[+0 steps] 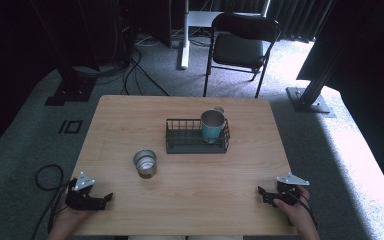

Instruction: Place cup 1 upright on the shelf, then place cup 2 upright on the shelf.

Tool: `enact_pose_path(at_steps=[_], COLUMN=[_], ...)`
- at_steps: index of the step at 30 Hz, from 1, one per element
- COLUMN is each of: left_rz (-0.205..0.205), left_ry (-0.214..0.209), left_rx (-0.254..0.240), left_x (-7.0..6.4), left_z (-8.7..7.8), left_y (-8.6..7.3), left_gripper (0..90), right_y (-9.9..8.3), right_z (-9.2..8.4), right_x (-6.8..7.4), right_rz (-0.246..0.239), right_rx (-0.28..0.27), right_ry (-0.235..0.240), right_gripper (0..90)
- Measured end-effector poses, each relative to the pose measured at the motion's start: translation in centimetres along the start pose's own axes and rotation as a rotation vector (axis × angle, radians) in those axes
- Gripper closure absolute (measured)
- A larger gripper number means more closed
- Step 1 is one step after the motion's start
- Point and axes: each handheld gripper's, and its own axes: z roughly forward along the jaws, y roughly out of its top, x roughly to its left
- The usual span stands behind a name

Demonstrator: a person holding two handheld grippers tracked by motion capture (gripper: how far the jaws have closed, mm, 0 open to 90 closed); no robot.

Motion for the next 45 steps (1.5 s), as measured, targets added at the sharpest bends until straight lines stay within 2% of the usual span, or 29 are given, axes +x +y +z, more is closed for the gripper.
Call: enact_pose_path(at_steps=[3, 6, 8, 31, 36, 39, 43, 45], left_rz=[0.0, 0.0, 0.0, 0.0, 0.007, 0.015, 0.033, 0.047], left_ry=[0.0, 0.0, 0.0, 0.0, -0.005, -0.013, -0.06, -0.063], left_rx=[0.0, -0.001, -0.001, 0.001, 0.022, 0.03, 0.026, 0.013], left_x=[0.0, 0.0, 0.0, 0.0, -0.1, -0.2, -1.0, -1.4], left_z=[0.0, 0.0, 0.0, 0.0, 0.0, 0.0, 0.1, 0.2], left_y=[0.0, 0.0, 0.0, 0.0, 0.2, 0.4, 0.9, 1.1], left_gripper=[0.4, 0.5, 0.4, 0.5, 0.5, 0.5, 0.5, 0.5], right_y=[0.1, 0.3, 0.3, 0.3, 0.3, 0.3, 0.3, 0.3], right_z=[0.1, 0.3, 0.4, 0.4, 0.4, 0.4, 0.4, 0.4], right_x=[0.2, 0.5, 0.8, 0.8, 0.8, 0.8, 0.8, 0.8], right_rz=[-0.009, -0.026, -0.047, -0.047, -0.047, -0.047, -0.047, -0.047], right_rx=[-0.006, -0.005, 0.003, 0.005, 0.004, 0.004, 0.004, 0.004], right_ry=[0.037, 0.054, 0.039, 0.039, 0.039, 0.039, 0.039, 0.039], right_gripper=[13.2, 13.0, 12.0, 11.5, 11.6, 11.6, 11.5, 11.5])
